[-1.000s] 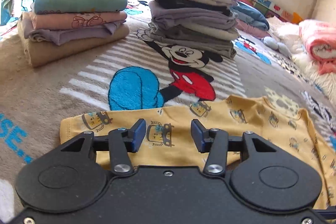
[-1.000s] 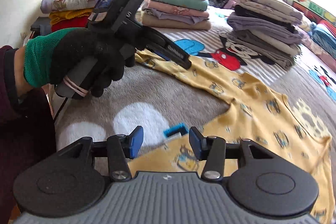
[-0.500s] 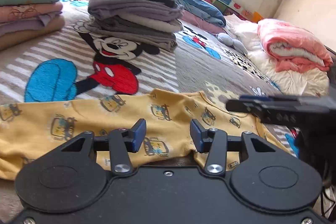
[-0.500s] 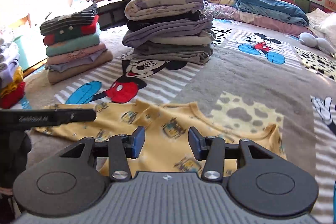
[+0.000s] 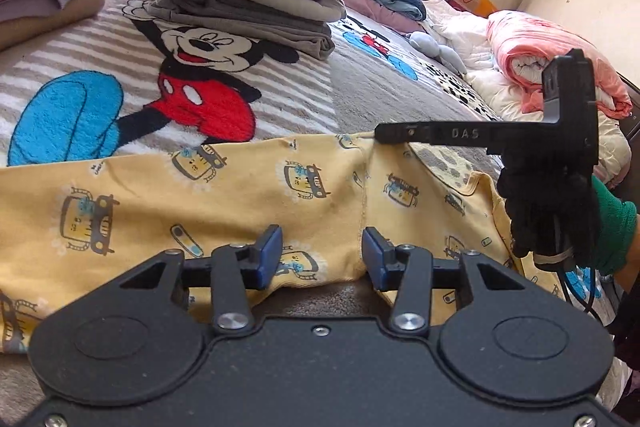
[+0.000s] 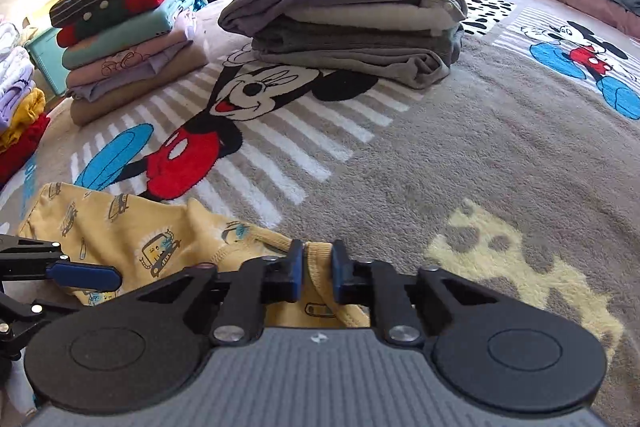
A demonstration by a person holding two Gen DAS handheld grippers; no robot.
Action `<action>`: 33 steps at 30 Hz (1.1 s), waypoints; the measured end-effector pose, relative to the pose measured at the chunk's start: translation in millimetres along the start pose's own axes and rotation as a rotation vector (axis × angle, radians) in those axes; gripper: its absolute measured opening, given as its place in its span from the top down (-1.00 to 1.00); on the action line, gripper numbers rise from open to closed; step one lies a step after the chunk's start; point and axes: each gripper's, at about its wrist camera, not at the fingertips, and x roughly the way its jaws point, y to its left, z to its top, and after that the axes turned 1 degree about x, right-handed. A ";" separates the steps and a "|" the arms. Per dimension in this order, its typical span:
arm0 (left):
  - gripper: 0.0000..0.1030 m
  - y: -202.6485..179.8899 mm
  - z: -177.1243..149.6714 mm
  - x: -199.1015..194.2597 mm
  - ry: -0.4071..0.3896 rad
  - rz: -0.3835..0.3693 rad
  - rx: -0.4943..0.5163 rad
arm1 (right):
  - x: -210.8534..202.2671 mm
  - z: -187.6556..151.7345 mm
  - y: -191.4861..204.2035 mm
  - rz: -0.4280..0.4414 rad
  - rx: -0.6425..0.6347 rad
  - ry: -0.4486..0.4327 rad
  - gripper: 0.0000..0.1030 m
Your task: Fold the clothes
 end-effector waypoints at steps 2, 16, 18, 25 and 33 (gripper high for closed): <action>0.14 -1.6 -0.6 -0.1 0.001 0.007 0.007 | -4.2 -0.8 -3.0 -0.015 0.027 -0.033 0.72; 0.16 23.6 8.5 -25.1 -0.111 0.031 -0.119 | -35.5 -0.7 -2.7 -0.173 0.053 -0.072 0.10; 0.17 34.8 11.5 -32.9 -0.147 0.060 -0.172 | -61.7 -9.9 -5.3 -0.176 0.105 -0.114 -0.10; 0.18 27.4 10.8 -43.7 -0.170 0.023 -0.135 | -167.5 -91.4 8.2 -0.160 0.321 -0.240 -0.26; 0.36 13.1 -11.4 -25.5 -0.060 0.104 -0.060 | -235.2 -213.3 67.8 -0.227 0.380 -0.244 -0.28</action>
